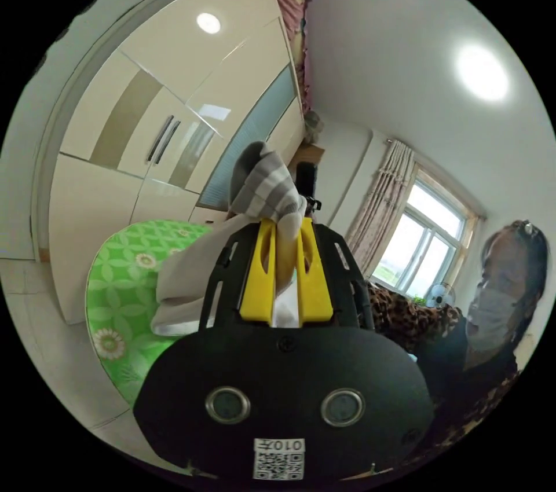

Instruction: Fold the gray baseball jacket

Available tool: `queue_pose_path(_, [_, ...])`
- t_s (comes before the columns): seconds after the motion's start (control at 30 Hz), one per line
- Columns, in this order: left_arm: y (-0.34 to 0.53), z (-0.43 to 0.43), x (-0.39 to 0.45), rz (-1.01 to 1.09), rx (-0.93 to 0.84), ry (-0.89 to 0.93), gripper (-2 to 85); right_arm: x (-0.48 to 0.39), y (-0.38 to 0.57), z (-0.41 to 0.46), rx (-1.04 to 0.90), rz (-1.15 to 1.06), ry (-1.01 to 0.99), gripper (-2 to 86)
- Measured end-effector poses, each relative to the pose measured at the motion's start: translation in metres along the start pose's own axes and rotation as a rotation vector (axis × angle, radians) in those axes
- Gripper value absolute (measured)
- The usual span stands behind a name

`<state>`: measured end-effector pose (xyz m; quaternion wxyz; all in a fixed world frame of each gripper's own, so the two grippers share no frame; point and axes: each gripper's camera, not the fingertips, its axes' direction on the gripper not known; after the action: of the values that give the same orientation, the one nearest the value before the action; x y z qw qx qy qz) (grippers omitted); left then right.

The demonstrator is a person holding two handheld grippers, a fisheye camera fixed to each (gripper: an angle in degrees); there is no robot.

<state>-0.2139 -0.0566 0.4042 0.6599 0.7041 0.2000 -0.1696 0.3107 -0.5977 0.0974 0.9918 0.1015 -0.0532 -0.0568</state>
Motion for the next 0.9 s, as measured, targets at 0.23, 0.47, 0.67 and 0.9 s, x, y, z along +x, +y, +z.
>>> queue_pose_path(0.23, [-0.002, 0.102, 0.091, 0.068, -0.064, -0.032, 3.8, -0.051, 0.073, -0.120, 0.126, 0.071, 0.079, 5.7])
queue_pose_path(0.47, [0.057, 0.212, 0.120, -0.018, -0.143, -0.068, 3.7, -0.043, 0.176, -0.181, 0.160, 0.258, 0.080, 6.0])
queue_pose_path(0.67, [0.119, 0.286, 0.124, -0.076, -0.235, -0.061, 3.6, -0.016, 0.272, -0.207, 0.209, 0.415, -0.053, 7.3])
queue_pose_path(0.9, [0.183, 0.368, 0.141, -0.050, -0.415, -0.063, 3.4, -0.002, 0.372, -0.232, 0.233, 0.648, -0.126, 10.4])
